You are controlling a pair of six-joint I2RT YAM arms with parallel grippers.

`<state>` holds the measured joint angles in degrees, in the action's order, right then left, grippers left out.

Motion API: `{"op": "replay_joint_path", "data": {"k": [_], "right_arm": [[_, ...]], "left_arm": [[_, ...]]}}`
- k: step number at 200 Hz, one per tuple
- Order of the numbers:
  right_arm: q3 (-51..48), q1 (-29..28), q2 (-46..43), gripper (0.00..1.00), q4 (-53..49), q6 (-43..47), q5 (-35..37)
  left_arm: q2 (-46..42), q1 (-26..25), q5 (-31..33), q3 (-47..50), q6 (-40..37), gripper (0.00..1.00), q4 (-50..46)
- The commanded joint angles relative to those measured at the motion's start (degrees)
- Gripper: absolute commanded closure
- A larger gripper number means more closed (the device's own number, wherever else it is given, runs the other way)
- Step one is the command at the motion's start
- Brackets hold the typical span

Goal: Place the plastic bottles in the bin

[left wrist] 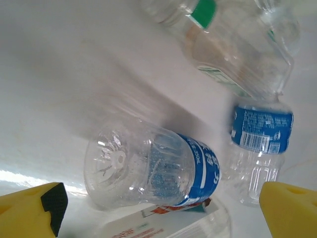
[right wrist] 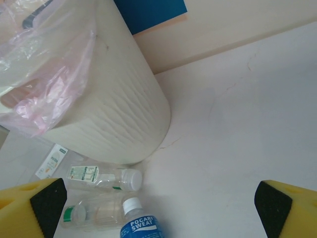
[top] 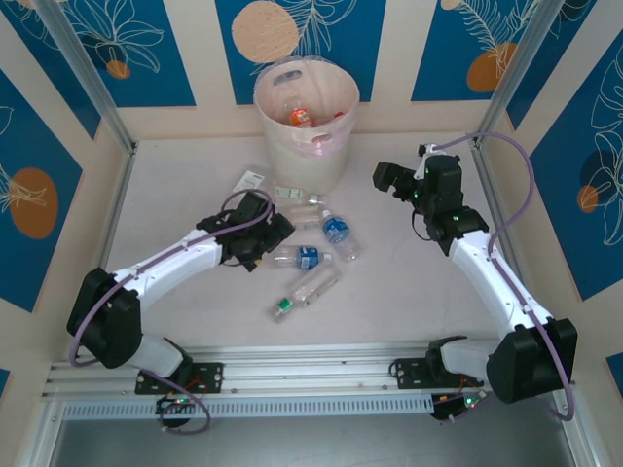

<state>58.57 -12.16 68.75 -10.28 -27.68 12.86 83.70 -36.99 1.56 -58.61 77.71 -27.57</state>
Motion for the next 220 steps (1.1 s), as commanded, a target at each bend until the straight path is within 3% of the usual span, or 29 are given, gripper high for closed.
{"op": "replay_joint_path", "data": {"k": [1, 16, 36, 87, 137, 164, 220], "right_arm": [[-1.6, 0.8, -2.4, 0.0, -0.4, 1.7, -1.7], [-3.0, 1.4, -3.6, 0.0, -0.4, 2.3, -2.1], [-4.6, 2.4, -4.8, 0.0, 0.3, 2.4, -2.9], [-5.0, 4.3, -5.5, 0.01, 0.4, 3.5, -6.1], [-5.5, 5.0, -6.0, 0.0, -0.3, 4.2, -7.1], [-5.4, 5.2, -6.1, 0.0, -0.7, 4.2, -7.7], [-5.6, 5.5, -6.0, 0.0, -0.8, 4.1, -8.0]], "left_arm": [[-1.4, -1.6, 1.6, 2.3, 16.6, 0.0, 3.2], [-1.5, -1.6, 3.2, 3.0, 21.4, 0.0, 2.4], [-0.5, -1.6, 0.8, 6.4, 28.1, 0.0, 9.4], [7.7, -2.2, -4.7, 2.6, 31.9, 0.0, 8.2], [15.1, -2.2, -3.4, 0.6, 33.7, 0.15, 13.8], [16.2, -2.1, -0.7, 0.1, 33.5, 0.27, 15.3], [15.6, -1.2, 3.5, 1.3, 31.5, 0.4, 19.5]]}}
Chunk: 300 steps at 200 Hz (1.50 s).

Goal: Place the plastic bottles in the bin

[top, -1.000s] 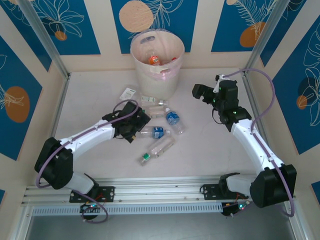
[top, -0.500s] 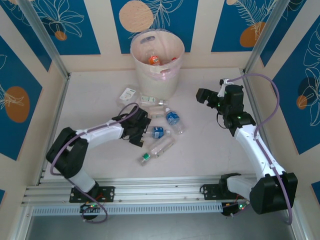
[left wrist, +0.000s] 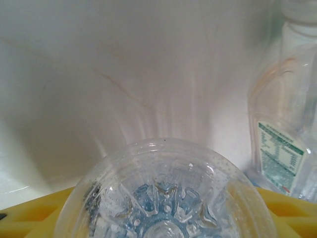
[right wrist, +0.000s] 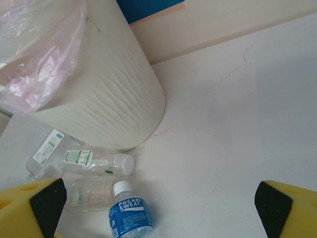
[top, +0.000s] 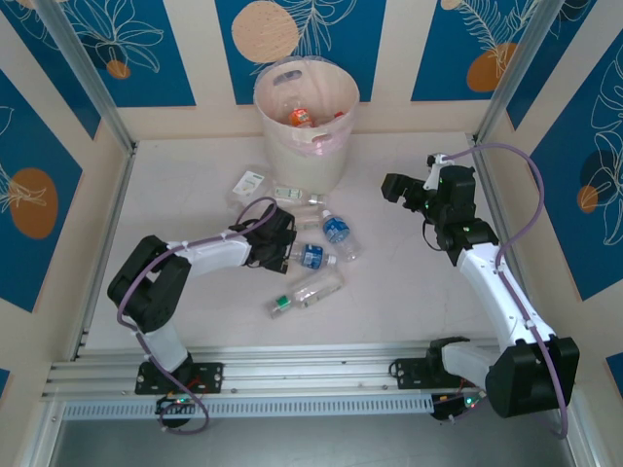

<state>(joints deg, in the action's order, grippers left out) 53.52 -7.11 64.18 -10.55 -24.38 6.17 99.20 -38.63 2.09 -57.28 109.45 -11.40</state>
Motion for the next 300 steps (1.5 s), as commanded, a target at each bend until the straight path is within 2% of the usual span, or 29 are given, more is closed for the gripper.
{"op": "replay_joint_path", "data": {"k": [1, 16, 33, 69, 112, 134, 138, 150, 167, 206, 253, 300], "right_arm": [[-0.5, 0.4, -1.4, 0.0, -0.6, 0.8, -1.3], [-0.5, 0.5, -1.4, 0.0, -0.7, 0.7, -1.3], [-0.5, 0.6, -1.4, 0.0, -0.7, 0.7, -1.4], [-0.3, 0.7, -1.4, 0.0, -0.9, 0.2, -1.5], [-0.1, 0.8, -1.2, 0.0, -1.0, -0.5, -1.4], [0.1, 0.9, -1.2, 0.0, -1.0, -1.3, -1.9], [0.1, 0.9, -1.2, 0.0, -1.0, -1.4, -2.0], [0.1, 0.9, -1.2, 0.0, -1.0, -1.8, -2.0], [0.2, 1.0, -1.1, 0.0, -1.1, -2.3, -1.9], [0.8, 0.9, -1.3, 0.0, -1.8, -4.3, -3.0], [2.2, 1.0, -2.0, 0.0, -1.8, -5.5, -9.7], [2.1, 0.5, -3.3, 0.0, -0.3, -9.4, -11.7]], "left_arm": [[0.1, 0.5, 3.0, 0.1, -0.4, 0.4, 3.6], [-0.3, 1.1, 2.2, 0.9, -2.5, 0.48, 7.6], [-1.4, 1.3, 2.8, 1.4, -4.1, 0.56, 7.9], [-6.3, 1.7, 7.3, 2.3, -7.8, 0.58, 5.5], [-15.7, 1.6, 16.9, 3.8, -21.0, 0.63, 6.6], [-22.1, 1.7, 21.8, 9.2, -27.9, 0.64, 14.0], [-23.2, 1.7, 22.7, 9.6, -28.9, 0.67, 14.5], [-26.0, 2.2, 24.9, 8.8, -31.7, 0.74, 10.4], [-29.2, 2.5, 27.4, 6.9, -36.6, 0.74, 5.4], [-35.5, 2.9, 30.8, 5.4, -49.9, 0.74, 7.0], [-34.8, 3.1, 30.3, -1.9, -68.7, 0.75, 13.5], [-30.1, 6.6, 26.3, -10.4, -76.9, 0.75, 21.2]]}}
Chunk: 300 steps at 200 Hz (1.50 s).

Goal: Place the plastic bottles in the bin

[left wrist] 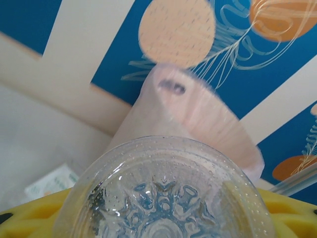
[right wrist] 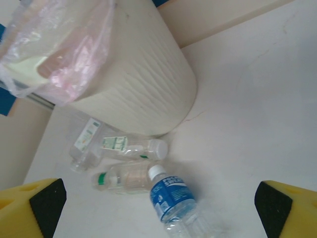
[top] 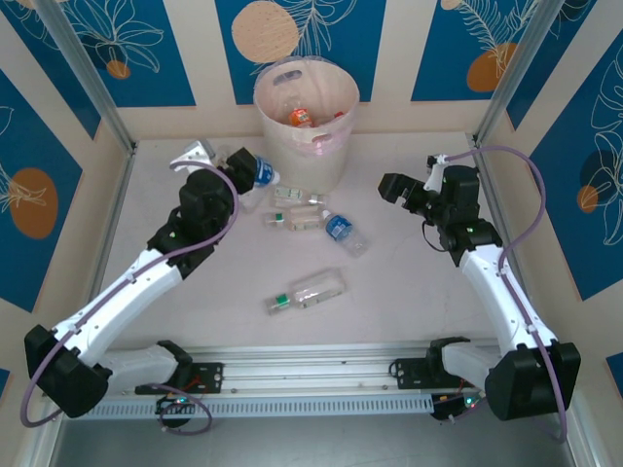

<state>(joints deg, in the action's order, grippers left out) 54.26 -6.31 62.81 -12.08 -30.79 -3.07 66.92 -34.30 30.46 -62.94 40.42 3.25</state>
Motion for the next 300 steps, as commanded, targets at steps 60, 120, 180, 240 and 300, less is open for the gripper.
{"op": "replay_joint_path", "data": {"k": [60, 120, 180, 240, 300], "right_arm": [[1.1, -0.3, -3.0, 0.0, 1.6, -4.8, 0.2], [1.8, -0.2, -3.0, 0.0, 1.9, -6.9, 0.8], [3.0, -0.3, -2.9, 0.0, -0.2, -8.6, 0.8], [3.5, -0.4, -1.2, 0.01, -0.5, -9.5, 1.7], [4.2, -0.5, 0.2, 0.01, -1.5, -7.9, 2.9]], "left_arm": [[10.8, 5.3, -8.3, -17.4, -12.5, 0.75, 8.8], [20.3, 5.9, -13.3, -28.3, -13.4, 0.74, 11.2], [30.9, 7.4, -13.4, -37.4, -14.5, 0.72, 11.0], [42.2, 9.3, -17.5, -50.4, -11.4, 0.73, 1.3], [52.5, 9.7, -25.5, -64.4, -6.1, 0.75, -13.2]]}}
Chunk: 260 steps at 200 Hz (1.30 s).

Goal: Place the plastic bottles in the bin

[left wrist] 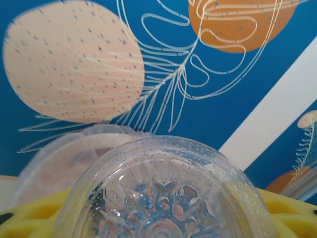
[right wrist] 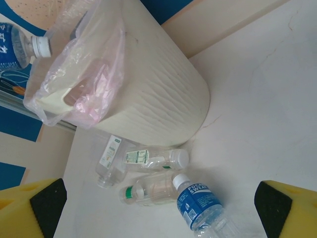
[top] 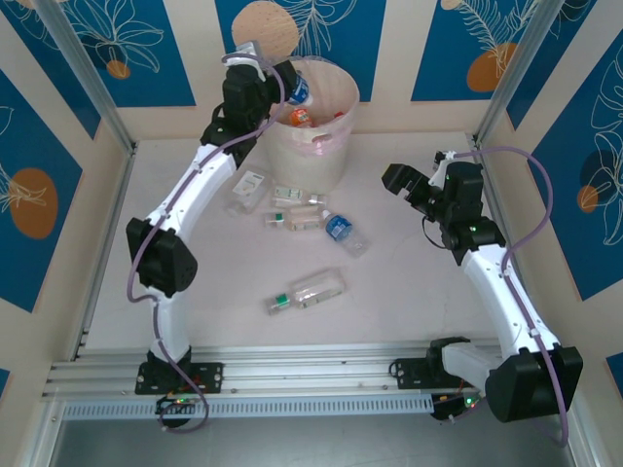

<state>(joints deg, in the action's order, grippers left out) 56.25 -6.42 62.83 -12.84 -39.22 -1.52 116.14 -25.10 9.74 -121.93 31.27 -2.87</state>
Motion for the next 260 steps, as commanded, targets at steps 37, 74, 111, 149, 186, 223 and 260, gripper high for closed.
{"op": "replay_joint_path", "data": {"k": [37, 74, 111, 149, 186, 223, 260], "right_arm": [[2.2, -0.5, 1.0, 0.01, -0.5, 1.1, 1.8], [1.7, -0.5, 3.1, 0.01, 2.6, 1.2, 2.6], [2.9, -0.5, 5.3, 0.01, 4.3, 1.6, 2.6], [3.1, -0.6, 6.0, 0.01, 4.3, 2.5, 2.8], [2.4, -0.6, 5.9, 0.01, 4.0, 2.4, 2.4], [1.9, -0.6, 5.6, 0.01, 3.7, 3.2, 2.7], [1.2, -0.6, 6.3, 0.01, 3.4, 4.9, 2.3]], "left_arm": [[9.8, 0.5, 3.1, -13.8, 5.8, 0.73, -10.6], [21.1, 0.5, 9.1, -30.7, 9.7, 0.72, -11.3], [29.3, 0.6, 7.6, -41.7, 11.6, 0.28, -9.9], [27.0, 1.9, -8.7, -40.6, 16.0, 0.06, -10.5], [22.7, 3.5, -15.3, -39.7, 15.8, 0.02, -13.5], [18.1, 4.0, -20.9, -33.2, 16.4, 0.0, -14.6], [13.6, 3.9, -23.0, -25.1, 14.3, 0.0, -15.3]]}}
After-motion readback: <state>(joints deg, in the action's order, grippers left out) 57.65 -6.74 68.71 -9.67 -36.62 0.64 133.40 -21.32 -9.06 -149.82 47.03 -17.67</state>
